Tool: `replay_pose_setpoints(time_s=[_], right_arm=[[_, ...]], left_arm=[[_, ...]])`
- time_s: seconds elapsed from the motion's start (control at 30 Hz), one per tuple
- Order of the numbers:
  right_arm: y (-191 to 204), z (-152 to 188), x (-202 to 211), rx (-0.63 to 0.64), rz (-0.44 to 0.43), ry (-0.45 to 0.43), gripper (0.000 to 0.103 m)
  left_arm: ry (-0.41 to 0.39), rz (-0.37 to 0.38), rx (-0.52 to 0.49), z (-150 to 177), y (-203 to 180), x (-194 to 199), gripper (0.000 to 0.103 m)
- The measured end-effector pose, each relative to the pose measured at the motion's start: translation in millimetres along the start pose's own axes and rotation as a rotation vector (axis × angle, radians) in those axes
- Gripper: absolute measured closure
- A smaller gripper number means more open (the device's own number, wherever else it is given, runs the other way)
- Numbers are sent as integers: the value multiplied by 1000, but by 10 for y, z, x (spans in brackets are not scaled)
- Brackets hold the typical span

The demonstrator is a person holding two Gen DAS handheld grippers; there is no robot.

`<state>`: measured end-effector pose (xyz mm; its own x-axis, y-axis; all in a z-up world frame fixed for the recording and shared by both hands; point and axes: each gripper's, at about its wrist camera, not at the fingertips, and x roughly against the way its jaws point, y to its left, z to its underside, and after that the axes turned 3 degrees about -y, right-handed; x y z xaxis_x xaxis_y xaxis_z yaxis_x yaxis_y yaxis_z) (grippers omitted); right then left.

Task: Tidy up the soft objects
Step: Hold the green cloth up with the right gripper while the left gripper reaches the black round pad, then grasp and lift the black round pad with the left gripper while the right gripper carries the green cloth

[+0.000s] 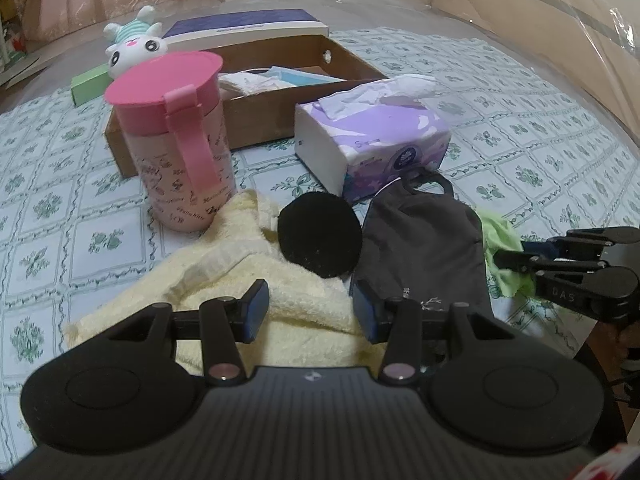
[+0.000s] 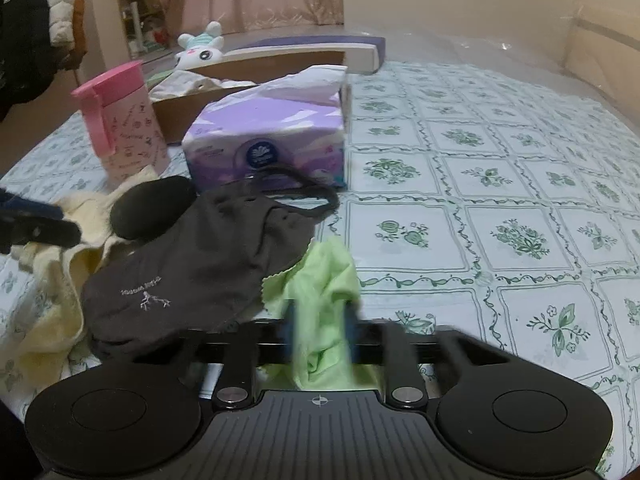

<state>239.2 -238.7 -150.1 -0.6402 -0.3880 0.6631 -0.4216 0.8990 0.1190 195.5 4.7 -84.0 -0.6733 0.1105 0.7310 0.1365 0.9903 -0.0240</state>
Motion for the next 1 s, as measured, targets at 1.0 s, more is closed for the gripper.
replay_pose_setpoints(time_s=[1.0], right_arm=[[-662,-225,62,-171,23,-53,95]], left_arm=[[47,-26,-146,-252,-144,-735,44]])
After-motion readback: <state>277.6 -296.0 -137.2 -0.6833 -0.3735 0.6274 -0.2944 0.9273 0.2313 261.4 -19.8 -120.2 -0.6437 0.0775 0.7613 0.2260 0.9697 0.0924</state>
